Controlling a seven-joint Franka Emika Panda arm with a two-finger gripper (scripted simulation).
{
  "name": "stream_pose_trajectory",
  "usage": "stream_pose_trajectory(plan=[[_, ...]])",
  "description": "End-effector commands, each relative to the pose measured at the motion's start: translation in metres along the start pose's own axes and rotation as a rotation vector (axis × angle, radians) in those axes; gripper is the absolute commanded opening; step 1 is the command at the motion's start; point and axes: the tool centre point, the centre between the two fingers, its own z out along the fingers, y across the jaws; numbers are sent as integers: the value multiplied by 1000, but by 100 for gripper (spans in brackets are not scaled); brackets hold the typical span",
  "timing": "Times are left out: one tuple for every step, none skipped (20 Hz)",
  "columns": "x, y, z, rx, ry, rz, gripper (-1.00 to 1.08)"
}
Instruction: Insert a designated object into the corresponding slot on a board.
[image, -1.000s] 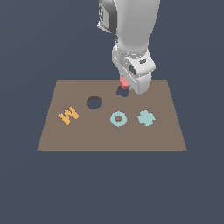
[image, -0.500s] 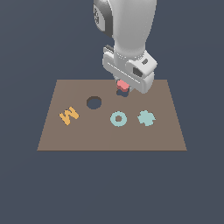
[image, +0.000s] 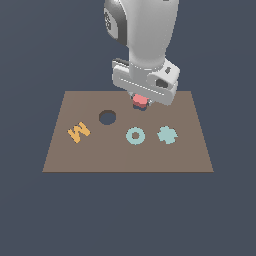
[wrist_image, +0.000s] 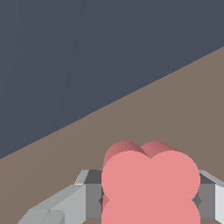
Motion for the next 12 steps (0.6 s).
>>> stream_pose_trajectory(plan=[[-2, 1, 0, 0, 0, -48, -100], [-3, 1, 0, 0, 0, -64, -100], [-4, 2, 0, 0, 0, -78, -100], [-4, 2, 0, 0, 0, -90, -100], [-5, 2, 0, 0, 0, -102, -100], [-5, 2, 0, 0, 0, -112, -100], [-5, 3, 0, 0, 0, -120, -100], [-6, 3, 0, 0, 0, -128, -100], [-6, 3, 0, 0, 0, -133, -100], [-6, 3, 0, 0, 0, -138, -100], [-6, 3, 0, 0, 0, -141, -100], [-6, 3, 0, 0, 0, -143, -100]])
